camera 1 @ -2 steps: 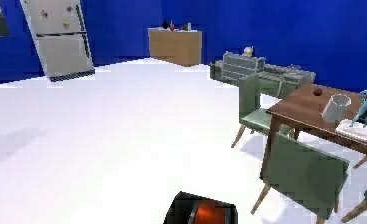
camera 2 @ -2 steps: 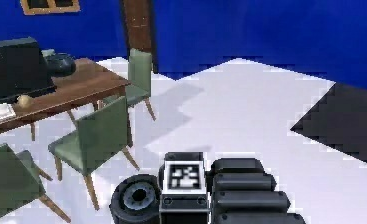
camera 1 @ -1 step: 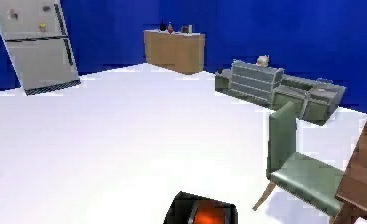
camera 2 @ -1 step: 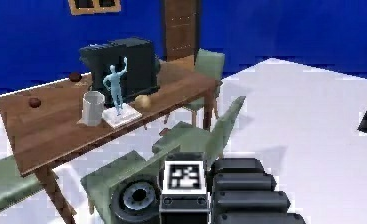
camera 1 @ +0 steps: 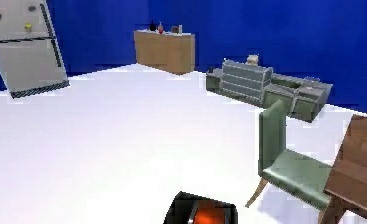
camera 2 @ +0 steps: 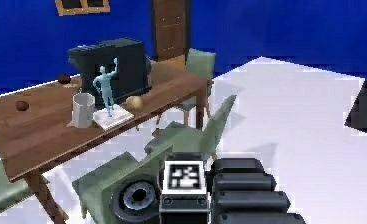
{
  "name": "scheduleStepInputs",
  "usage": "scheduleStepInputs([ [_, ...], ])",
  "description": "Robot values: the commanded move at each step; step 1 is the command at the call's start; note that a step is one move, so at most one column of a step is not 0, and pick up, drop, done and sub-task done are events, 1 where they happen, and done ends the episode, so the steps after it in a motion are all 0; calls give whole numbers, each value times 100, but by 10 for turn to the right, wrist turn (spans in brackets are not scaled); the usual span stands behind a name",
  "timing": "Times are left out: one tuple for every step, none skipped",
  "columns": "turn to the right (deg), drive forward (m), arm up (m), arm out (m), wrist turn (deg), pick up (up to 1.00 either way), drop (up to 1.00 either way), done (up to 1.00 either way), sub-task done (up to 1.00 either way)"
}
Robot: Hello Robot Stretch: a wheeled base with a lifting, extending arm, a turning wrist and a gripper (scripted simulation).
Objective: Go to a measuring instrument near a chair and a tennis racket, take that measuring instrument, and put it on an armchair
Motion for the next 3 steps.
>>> scheduleStepInputs([
  [-450,0,0,0,0,0,0,0,0],
  [-450,0,0,0,0,0,0,0,0],
  [-450,0,0,0,0,0,0,0,0],
])
